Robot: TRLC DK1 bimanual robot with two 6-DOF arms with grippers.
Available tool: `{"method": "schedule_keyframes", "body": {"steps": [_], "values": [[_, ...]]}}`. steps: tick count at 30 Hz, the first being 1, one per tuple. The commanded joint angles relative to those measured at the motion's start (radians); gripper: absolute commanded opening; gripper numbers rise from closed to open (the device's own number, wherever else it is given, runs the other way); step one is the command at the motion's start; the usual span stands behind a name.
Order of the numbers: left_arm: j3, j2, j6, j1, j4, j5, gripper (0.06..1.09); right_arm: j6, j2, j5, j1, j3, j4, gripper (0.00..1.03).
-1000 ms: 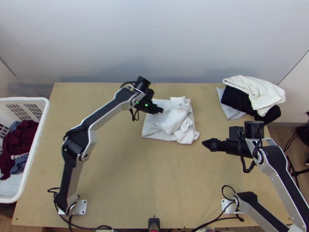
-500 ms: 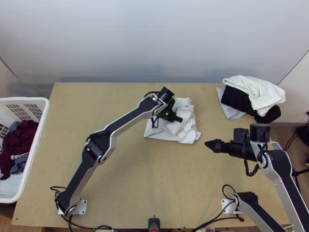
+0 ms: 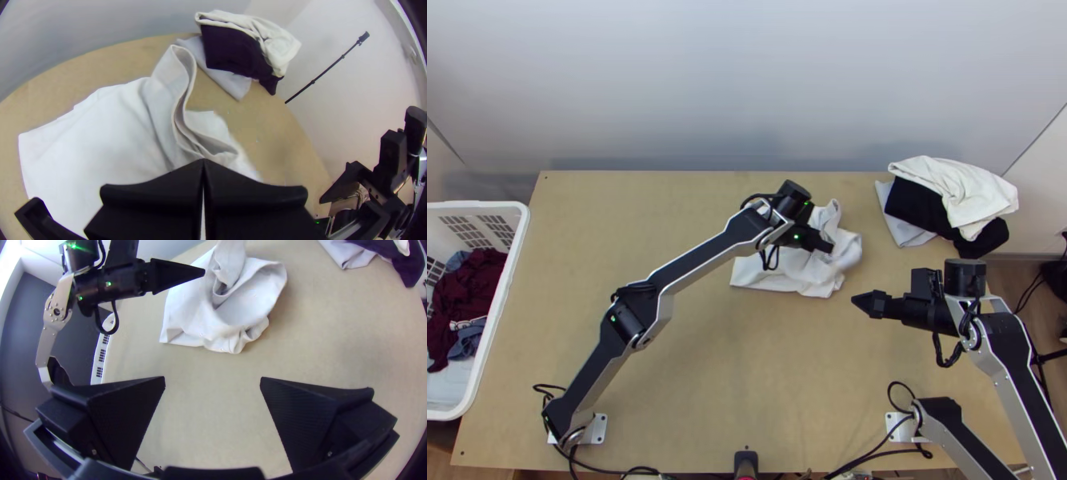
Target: Fold the t-shirt
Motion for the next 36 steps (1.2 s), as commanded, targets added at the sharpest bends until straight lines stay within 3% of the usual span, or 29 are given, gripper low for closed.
{"method": "schedule_keyframes", "body": {"steps": [1, 9, 18, 23, 24, 26, 27, 31, 36], "values": [[0.004, -0.001, 0.042, -0.051, -0.001, 0.007, 0.10, 0.003, -0.002, 0.000, -0.005, -0.008, 0.008, 0.99], [0.000, -0.014, 0.054, -0.088, -0.078, 0.007, 0.10, 0.007, 0.003, 0.000, -0.010, -0.026, 0.022, 0.99], [-0.030, -0.165, 0.058, 0.118, -0.161, 0.003, 0.11, 0.119, 0.119, 0.000, -0.013, -0.091, 0.126, 0.99], [-0.044, -0.292, 0.094, 0.245, -0.221, 0.021, 0.34, 0.169, 0.231, -0.006, -0.031, -0.097, 0.312, 0.99], [-0.052, -0.318, 0.094, 0.265, -0.231, 0.024, 0.42, 0.182, 0.266, -0.006, -0.025, -0.091, 0.346, 0.99], [-0.081, -0.363, 0.097, 0.305, -0.251, 0.035, 0.72, 0.222, 0.349, -0.006, 0.004, -0.075, 0.415, 0.99], [-0.104, -0.384, 0.103, 0.323, -0.254, 0.033, 0.78, 0.236, 0.385, -0.006, 0.019, -0.066, 0.444, 0.99], [-0.191, -0.470, 0.124, 0.366, -0.281, 0.033, 0.78, 0.354, 0.529, -0.006, 0.081, -0.029, 0.587, 0.99], [-0.299, -0.565, 0.126, 0.405, -0.273, 0.021, 0.78, 0.388, 0.705, -0.004, 0.131, 0.057, 0.637, 0.99]]}}
